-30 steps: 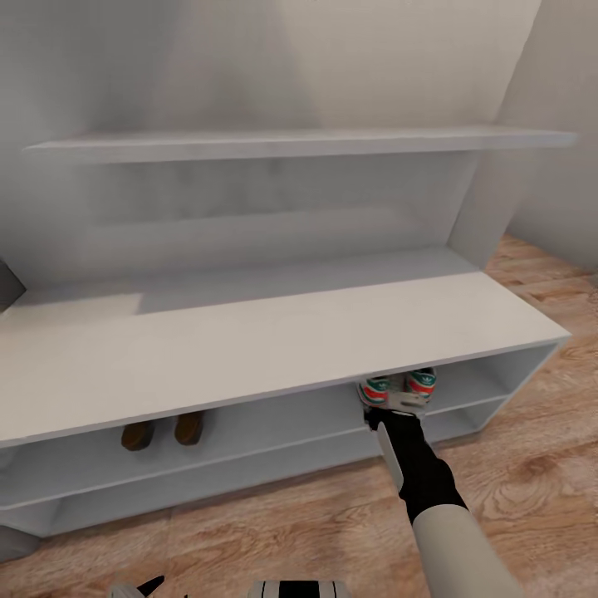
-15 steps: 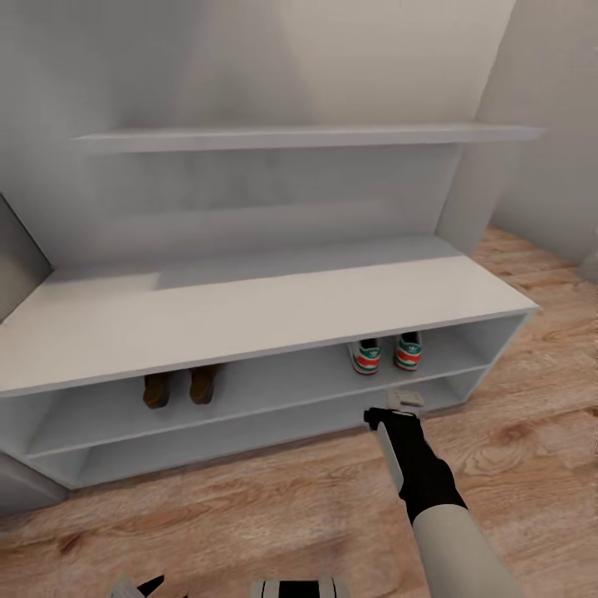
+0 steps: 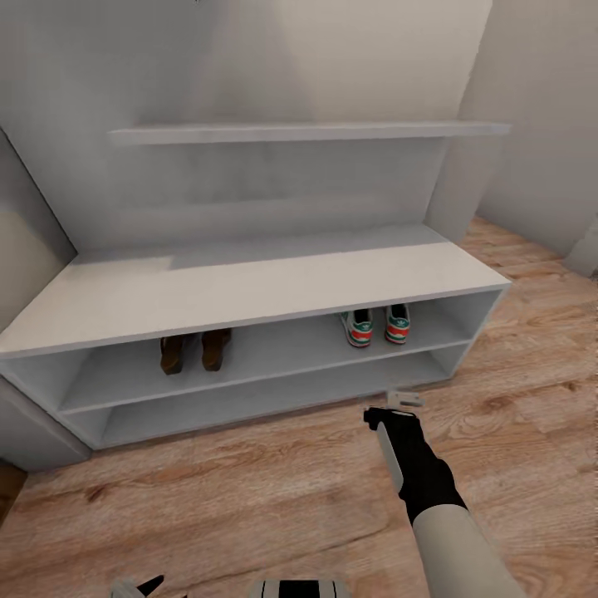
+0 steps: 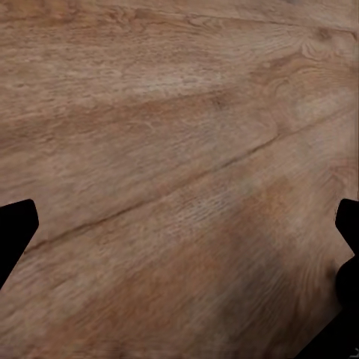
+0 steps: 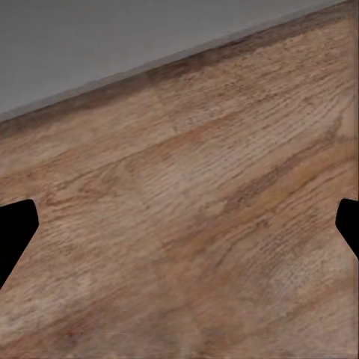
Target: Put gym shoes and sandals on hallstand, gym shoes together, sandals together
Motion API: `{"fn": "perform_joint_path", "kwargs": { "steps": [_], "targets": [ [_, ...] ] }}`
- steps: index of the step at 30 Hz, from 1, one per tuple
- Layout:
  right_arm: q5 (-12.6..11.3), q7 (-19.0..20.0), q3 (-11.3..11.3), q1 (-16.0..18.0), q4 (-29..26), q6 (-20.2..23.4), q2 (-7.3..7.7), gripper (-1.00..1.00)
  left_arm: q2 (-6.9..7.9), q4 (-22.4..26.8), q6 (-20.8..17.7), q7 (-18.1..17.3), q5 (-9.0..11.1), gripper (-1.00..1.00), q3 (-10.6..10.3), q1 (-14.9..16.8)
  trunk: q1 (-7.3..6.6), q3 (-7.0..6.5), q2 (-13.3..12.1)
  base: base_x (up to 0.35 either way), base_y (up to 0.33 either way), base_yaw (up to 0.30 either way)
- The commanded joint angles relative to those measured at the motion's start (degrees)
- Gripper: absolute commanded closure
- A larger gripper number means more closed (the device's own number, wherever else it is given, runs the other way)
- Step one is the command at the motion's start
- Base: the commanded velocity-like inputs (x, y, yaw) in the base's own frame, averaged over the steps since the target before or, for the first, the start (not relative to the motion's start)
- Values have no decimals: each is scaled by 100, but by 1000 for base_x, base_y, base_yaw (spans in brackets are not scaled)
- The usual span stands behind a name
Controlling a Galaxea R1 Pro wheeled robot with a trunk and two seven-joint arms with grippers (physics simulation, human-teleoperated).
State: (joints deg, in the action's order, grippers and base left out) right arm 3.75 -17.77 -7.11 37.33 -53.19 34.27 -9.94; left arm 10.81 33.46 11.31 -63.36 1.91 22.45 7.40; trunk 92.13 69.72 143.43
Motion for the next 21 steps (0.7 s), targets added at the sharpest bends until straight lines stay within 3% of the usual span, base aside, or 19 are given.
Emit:
{"fn": "perform_joint_path", "kwargs": {
  "steps": [1, 8, 21],
  "targets": [
    [38, 10, -12, 3, -7, 36, -6, -100, 0, -6, 30, -19, 3, -100, 10, 3, -5, 4, 2, -335, 0, 0],
    [38, 10, -10, 3, -7, 36, -6, -100, 0, -6, 29, -19, 3, -100, 13, -1, -5, 4, 2, -227, 0, 0],
    [38, 10, -10, 3, -7, 36, -6, -100, 2, 16, 57, -18, 10, -100, -42, 7, -5, 4, 2, -25, 0, 0]
  ]
}}
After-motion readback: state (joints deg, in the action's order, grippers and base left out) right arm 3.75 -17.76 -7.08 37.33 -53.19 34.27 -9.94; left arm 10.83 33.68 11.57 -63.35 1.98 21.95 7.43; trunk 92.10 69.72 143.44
